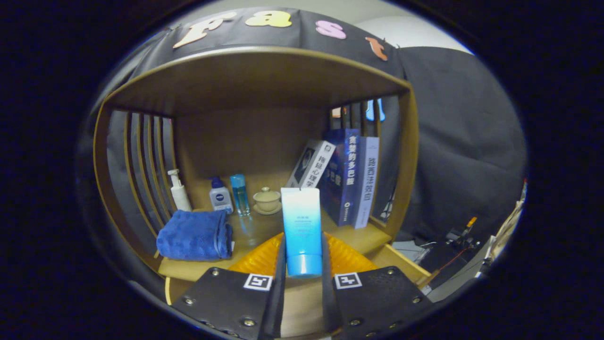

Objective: Pull open the drawer, take out the items inside it, and place them on the countertop above the cabinet.

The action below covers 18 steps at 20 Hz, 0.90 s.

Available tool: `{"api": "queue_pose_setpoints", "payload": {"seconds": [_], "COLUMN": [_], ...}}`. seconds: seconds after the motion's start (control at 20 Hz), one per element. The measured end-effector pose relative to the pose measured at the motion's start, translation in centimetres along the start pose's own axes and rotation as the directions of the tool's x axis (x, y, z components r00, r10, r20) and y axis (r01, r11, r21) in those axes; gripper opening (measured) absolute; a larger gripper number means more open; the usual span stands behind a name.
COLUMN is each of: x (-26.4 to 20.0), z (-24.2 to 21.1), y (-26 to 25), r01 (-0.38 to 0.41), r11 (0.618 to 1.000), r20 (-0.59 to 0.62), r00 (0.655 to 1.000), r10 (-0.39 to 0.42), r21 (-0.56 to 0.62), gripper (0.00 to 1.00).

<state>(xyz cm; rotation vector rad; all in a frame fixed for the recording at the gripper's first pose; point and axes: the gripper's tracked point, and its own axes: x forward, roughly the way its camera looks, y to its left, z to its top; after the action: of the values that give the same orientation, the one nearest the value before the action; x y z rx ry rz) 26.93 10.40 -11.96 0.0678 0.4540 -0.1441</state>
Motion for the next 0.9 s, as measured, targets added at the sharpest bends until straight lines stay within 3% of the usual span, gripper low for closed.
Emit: {"api": "queue_pose_setpoints", "payload": {"seconds": [0.4, 0.75, 0.9], "x": [6.9, 9.5, 10.2], "z": [-6.2, -9.8, -9.6], "y": [0.5, 0.9, 1.3], "r01": [-0.055, -0.077, -0.091], "r11": [0.997, 0.997, 0.995], "r20": [-0.169, -0.275, -0.265], "r00": [0.984, 0.958, 0.959], "r10": [0.062, 0.075, 0.095], "r21": [0.045, 0.002, 0.028], "gripper": [0.34, 0.34, 0.34]}}
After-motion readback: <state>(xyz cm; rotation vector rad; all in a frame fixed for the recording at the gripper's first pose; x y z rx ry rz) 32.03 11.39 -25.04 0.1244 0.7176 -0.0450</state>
